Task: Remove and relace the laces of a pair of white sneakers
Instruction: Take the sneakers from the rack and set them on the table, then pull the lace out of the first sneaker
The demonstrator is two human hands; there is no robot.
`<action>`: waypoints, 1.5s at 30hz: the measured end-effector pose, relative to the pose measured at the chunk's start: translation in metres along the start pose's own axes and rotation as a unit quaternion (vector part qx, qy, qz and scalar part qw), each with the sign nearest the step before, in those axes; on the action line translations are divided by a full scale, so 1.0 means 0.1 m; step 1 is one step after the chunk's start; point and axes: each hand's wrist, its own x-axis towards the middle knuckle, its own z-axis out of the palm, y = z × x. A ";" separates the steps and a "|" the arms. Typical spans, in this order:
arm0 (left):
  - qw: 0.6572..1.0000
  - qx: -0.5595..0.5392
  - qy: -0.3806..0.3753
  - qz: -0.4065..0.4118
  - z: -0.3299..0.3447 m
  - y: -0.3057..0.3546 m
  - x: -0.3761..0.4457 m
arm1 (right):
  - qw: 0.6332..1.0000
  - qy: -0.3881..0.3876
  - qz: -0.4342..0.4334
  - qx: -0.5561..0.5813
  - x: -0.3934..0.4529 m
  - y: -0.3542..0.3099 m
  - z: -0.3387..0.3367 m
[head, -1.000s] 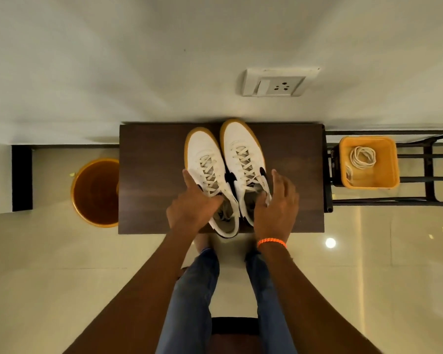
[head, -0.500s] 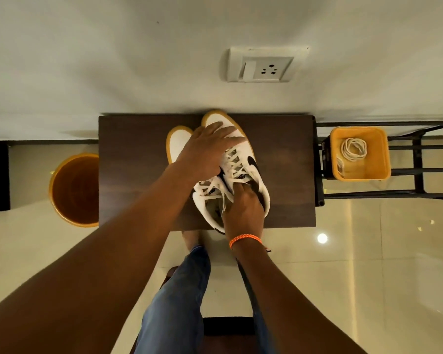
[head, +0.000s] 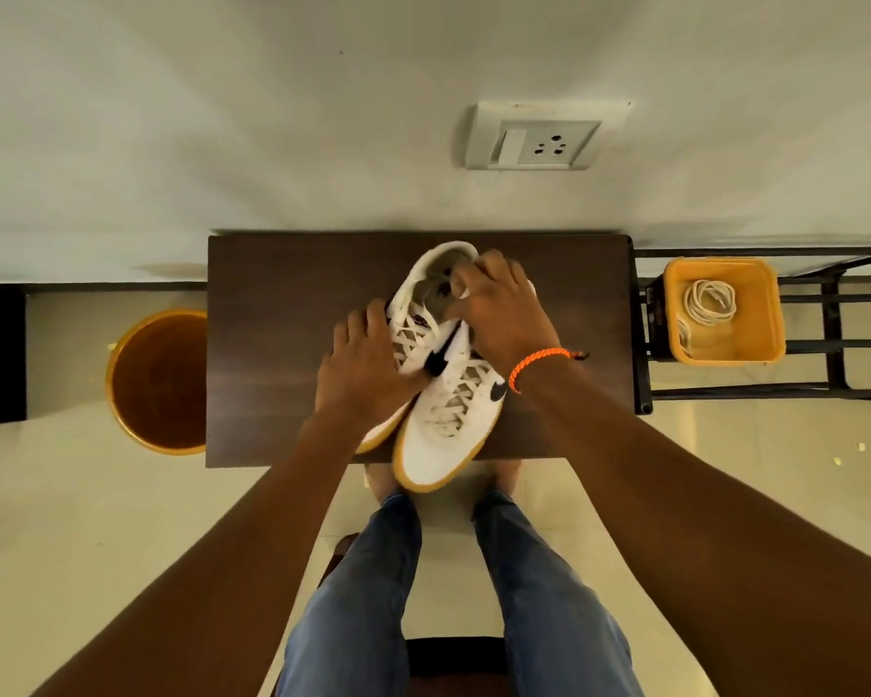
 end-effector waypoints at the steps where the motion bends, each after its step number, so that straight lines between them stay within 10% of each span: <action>1: 0.999 -0.009 0.017 -0.030 0.05 0.03 -0.05 | 1.000 0.021 -0.009 -0.020 0.08 -0.02 -0.01; 6: 0.983 -0.061 0.078 -0.157 0.20 0.24 -0.18 | 0.999 0.018 -0.022 0.026 0.21 -0.05 -0.07; 10: 0.976 -0.088 0.096 -0.174 0.23 0.33 -0.19 | 0.923 0.179 0.286 0.184 -0.17 -0.27 -0.19; 13: 0.971 -0.105 0.094 -0.191 0.24 0.37 -0.13 | 0.864 0.109 0.414 0.264 -0.48 -0.58 -0.11; 39: 0.927 -0.121 0.200 -0.294 0.12 0.25 0.01 | 0.880 0.009 0.426 0.208 -0.70 0.18 -0.06; 45: 0.962 -0.054 0.265 0.023 0.15 0.99 -0.07 | 0.886 0.103 0.371 0.259 -0.73 0.22 -0.15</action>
